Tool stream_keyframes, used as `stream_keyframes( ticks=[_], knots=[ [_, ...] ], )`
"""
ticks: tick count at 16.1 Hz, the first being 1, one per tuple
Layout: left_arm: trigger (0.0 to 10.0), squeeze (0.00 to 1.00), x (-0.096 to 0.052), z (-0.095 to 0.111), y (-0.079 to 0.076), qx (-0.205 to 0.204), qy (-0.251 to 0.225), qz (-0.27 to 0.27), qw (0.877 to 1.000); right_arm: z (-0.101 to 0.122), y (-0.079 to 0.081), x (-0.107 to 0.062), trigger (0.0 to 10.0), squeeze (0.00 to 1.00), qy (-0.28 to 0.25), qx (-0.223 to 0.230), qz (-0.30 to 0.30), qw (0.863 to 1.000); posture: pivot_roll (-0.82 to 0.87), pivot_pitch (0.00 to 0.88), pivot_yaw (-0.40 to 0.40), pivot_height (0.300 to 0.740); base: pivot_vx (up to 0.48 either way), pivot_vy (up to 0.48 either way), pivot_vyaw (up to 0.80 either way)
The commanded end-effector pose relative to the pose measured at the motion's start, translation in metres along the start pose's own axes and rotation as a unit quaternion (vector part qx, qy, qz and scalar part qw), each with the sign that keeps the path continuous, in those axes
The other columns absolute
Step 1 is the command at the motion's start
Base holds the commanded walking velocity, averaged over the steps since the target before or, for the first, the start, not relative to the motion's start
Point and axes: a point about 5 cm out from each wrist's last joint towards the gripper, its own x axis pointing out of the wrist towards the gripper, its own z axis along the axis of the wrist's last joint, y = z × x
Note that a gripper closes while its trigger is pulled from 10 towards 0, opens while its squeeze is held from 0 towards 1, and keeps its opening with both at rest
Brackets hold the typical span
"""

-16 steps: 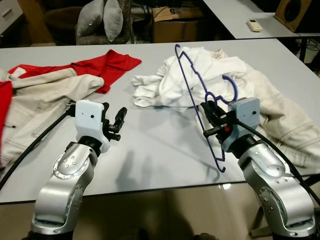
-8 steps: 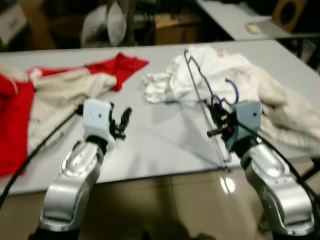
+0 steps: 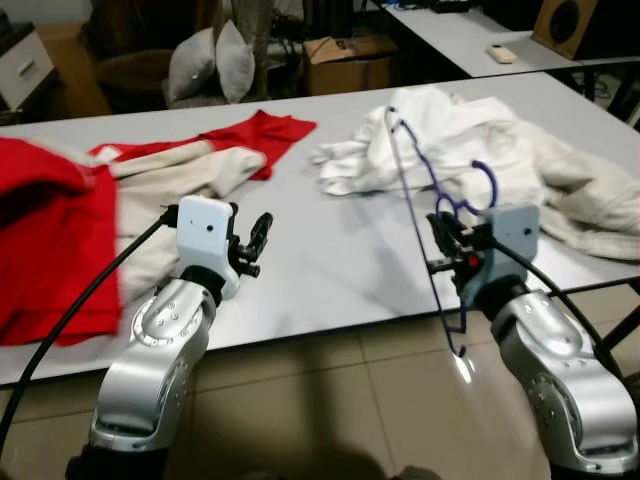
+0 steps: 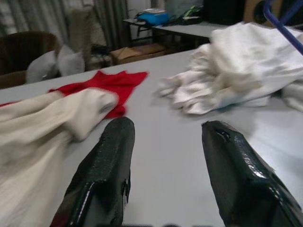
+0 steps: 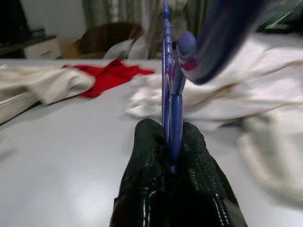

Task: Hang hanger

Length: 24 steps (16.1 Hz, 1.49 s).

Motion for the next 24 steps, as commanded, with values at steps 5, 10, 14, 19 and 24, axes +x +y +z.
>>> stream_keyframes(
  ticks=[5,10,14,19,24],
  knots=[
    [10.0,0.0,0.001,0.0,-0.004,-0.015,-0.001,-0.008,1.0,0.001,0.007,0.002,10.0,0.0,0.001,-0.029,0.01,1.0,-0.15,0.065,0.055,0.74,0.0,0.118,0.0],
    [10.0,0.0,0.004,0.002,0.001,-0.023,-0.011,0.0,1.0,0.003,0.001,0.005,10.0,0.0,-0.006,-0.02,-0.018,1.0,-0.16,0.078,0.071,0.74,0.0,0.07,0.0],
    [10.0,0.0,0.002,-0.004,0.006,-0.014,0.0,0.002,1.0,0.001,0.001,0.002,10.0,0.0,-0.016,0.003,-0.036,0.999,-0.16,0.067,0.072,0.74,0.0,0.411,-0.4],
    [10.0,0.0,0.002,-0.001,0.005,-0.01,-0.004,-0.001,1.0,0.007,-0.001,0.004,10.0,0.0,-0.034,0.013,-0.04,0.999,-0.16,0.081,0.071,0.74,0.0,0.386,-0.09],
    [10.0,0.0,0.006,0.003,0.004,-0.009,-0.011,0.004,1.0,0.012,0.003,0.009,10.0,0.0,-0.052,0.002,-0.017,0.999,-0.15,0.086,0.077,0.74,0.0,0.369,0.0]
  ],
)
